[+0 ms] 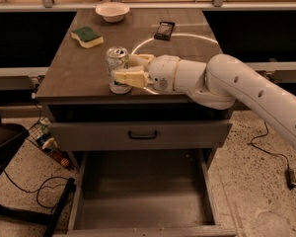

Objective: Move 7up can near rxbar chocolate

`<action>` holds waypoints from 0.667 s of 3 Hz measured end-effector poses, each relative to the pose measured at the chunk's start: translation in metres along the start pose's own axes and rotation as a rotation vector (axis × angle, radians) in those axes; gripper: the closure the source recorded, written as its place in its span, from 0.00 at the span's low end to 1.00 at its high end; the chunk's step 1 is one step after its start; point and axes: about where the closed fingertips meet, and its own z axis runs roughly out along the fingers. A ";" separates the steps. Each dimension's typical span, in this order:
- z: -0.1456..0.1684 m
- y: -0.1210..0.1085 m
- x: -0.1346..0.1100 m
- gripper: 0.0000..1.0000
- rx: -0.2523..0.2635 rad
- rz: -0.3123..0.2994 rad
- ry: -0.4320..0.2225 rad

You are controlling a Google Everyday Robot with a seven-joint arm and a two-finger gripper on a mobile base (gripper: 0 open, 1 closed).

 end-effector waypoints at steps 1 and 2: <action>0.000 0.000 0.000 1.00 0.000 0.000 0.000; -0.006 -0.011 -0.012 1.00 0.023 0.013 -0.016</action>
Offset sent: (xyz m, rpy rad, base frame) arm 0.0182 -0.0268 0.0285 0.0456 0.0115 -0.0620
